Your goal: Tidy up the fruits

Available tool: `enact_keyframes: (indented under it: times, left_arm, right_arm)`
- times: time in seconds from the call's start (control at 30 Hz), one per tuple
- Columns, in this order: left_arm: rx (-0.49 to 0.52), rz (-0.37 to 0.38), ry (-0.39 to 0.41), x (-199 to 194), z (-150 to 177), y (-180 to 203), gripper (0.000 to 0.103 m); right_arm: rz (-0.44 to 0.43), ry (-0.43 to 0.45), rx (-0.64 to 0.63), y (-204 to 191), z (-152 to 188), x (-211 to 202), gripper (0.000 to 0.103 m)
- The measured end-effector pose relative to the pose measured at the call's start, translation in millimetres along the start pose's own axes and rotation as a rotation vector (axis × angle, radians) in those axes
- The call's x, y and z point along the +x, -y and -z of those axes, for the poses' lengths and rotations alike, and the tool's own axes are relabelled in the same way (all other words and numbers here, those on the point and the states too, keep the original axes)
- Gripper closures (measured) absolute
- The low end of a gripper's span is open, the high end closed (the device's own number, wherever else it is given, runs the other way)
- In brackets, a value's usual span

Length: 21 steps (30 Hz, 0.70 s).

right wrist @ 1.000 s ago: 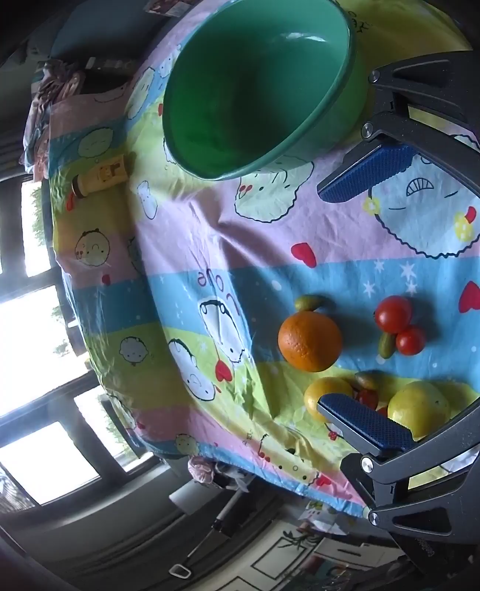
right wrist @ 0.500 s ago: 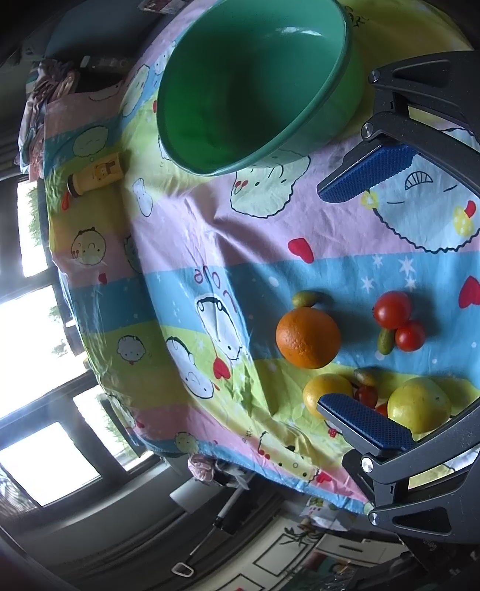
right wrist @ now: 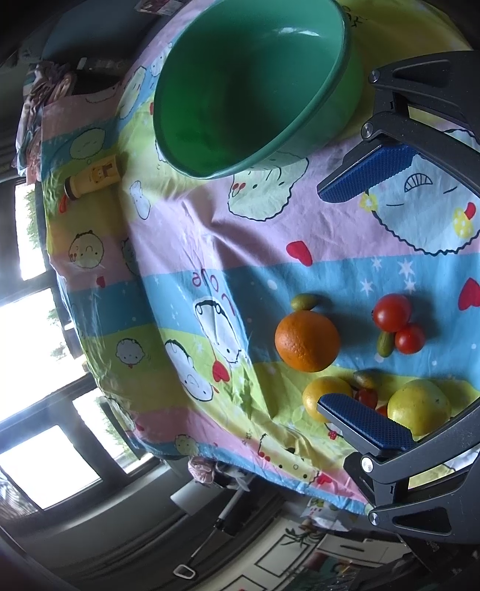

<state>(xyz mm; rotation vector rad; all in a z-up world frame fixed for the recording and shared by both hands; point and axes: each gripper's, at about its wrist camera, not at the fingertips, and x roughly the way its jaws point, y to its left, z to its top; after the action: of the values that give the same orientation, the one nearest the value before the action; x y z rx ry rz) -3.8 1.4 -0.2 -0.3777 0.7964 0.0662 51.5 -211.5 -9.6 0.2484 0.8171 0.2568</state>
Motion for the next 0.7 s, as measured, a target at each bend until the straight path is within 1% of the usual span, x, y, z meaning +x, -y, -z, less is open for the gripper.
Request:
enact_keyframes:
  times: [0.7]
  left_arm:
    - [-0.003, 0.006, 0.002, -2.1, -0.5, 1.3, 0.001]
  right_arm:
    - [0.005, -0.003, -0.003, -0.2, -0.6, -1.7, 0.0]
